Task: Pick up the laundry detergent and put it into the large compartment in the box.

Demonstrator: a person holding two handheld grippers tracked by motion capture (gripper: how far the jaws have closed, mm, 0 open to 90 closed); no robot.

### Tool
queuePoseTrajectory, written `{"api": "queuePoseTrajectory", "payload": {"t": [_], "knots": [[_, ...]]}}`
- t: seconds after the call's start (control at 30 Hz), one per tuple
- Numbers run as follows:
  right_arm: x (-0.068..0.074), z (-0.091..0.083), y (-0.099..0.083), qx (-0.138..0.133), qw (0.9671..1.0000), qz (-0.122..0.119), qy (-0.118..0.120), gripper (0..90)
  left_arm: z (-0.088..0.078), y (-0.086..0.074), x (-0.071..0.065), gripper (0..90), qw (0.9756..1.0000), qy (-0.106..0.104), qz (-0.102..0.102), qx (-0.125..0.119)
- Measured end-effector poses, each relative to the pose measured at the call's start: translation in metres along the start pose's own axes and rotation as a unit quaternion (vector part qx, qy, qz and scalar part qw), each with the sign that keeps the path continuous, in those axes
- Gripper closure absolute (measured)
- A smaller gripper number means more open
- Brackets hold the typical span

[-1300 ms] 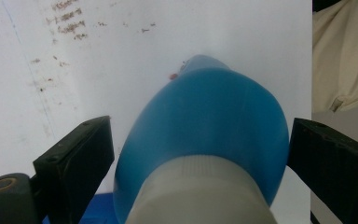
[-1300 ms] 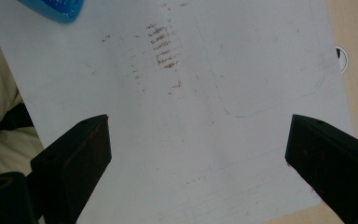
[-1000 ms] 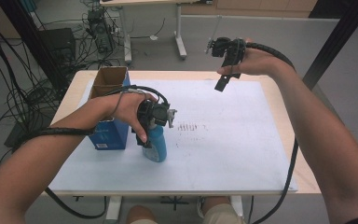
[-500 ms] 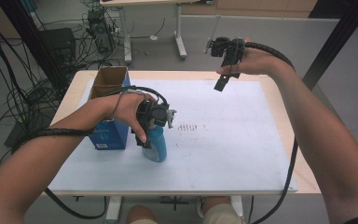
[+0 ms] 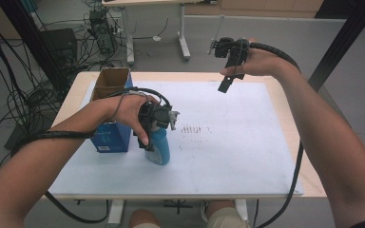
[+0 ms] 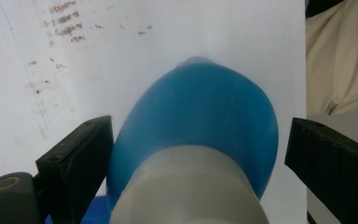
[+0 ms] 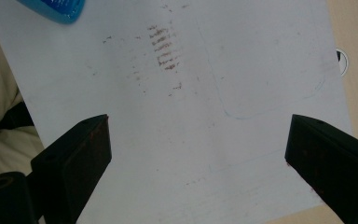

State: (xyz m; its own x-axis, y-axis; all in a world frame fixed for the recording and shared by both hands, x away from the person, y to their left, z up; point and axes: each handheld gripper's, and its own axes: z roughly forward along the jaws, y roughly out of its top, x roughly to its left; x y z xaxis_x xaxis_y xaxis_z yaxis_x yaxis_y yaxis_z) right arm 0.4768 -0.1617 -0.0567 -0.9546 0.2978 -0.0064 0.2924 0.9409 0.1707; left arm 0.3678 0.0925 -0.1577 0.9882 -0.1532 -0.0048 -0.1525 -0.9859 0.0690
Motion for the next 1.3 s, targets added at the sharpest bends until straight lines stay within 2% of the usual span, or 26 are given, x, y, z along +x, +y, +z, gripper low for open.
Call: {"api": "queuePoseTrajectory", "payload": {"t": [1.3], "knots": [[0.0013, 0.0016, 0.0053, 0.003, 1.0000, -0.004, 0.000, 6.9, -0.0004, -0.0034, -0.0021, 10.3, 1.0000, 0.002, 0.001, -0.001]]}}
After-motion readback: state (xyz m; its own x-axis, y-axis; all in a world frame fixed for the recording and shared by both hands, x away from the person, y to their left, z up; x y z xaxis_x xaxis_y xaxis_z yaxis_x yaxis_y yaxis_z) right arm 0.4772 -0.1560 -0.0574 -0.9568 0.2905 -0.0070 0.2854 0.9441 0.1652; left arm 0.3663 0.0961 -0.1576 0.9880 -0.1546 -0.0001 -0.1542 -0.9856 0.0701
